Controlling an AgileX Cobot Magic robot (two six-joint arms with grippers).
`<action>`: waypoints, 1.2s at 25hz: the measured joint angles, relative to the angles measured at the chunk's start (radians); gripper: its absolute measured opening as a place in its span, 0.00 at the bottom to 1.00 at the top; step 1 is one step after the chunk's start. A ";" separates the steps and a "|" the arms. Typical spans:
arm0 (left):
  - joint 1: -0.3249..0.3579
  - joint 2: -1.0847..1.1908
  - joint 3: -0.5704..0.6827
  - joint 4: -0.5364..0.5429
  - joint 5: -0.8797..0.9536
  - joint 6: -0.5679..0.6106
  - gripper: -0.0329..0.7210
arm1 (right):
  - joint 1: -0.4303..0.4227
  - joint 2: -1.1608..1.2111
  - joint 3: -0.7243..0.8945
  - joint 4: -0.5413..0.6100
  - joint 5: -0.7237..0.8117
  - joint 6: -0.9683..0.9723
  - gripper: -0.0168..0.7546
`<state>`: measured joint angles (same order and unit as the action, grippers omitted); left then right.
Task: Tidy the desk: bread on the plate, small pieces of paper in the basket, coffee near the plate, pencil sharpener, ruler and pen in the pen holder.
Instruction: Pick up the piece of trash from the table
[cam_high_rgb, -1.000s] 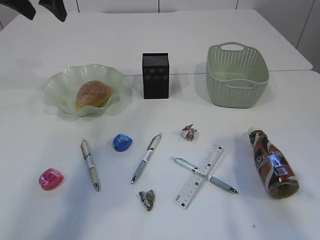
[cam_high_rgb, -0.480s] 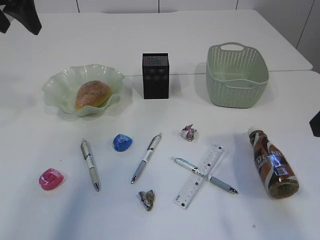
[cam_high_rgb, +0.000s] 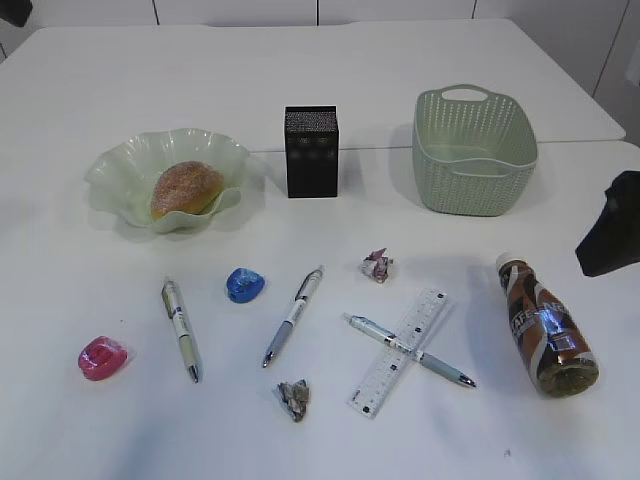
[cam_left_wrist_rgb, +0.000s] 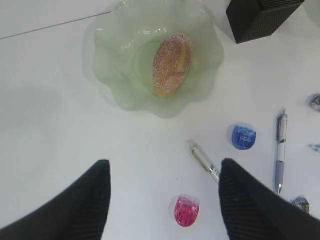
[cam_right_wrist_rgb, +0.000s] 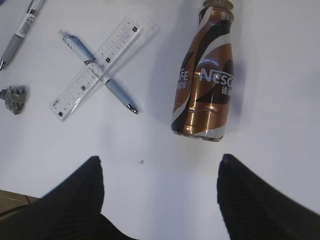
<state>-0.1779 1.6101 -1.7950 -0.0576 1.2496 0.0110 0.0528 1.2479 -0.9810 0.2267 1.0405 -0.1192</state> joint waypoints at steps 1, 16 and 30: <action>0.000 -0.020 0.016 0.000 0.000 0.000 0.67 | 0.000 0.020 -0.009 0.000 -0.004 -0.002 0.74; 0.000 -0.344 0.472 0.008 -0.093 -0.005 0.66 | 0.215 0.332 -0.217 0.004 -0.052 -0.005 0.74; 0.000 -0.451 0.602 0.041 -0.171 -0.011 0.65 | 0.227 0.657 -0.568 -0.053 0.017 -0.005 0.74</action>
<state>-0.1779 1.1591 -1.1927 -0.0168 1.0790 0.0000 0.2796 1.9044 -1.5489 0.1742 1.0574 -0.1246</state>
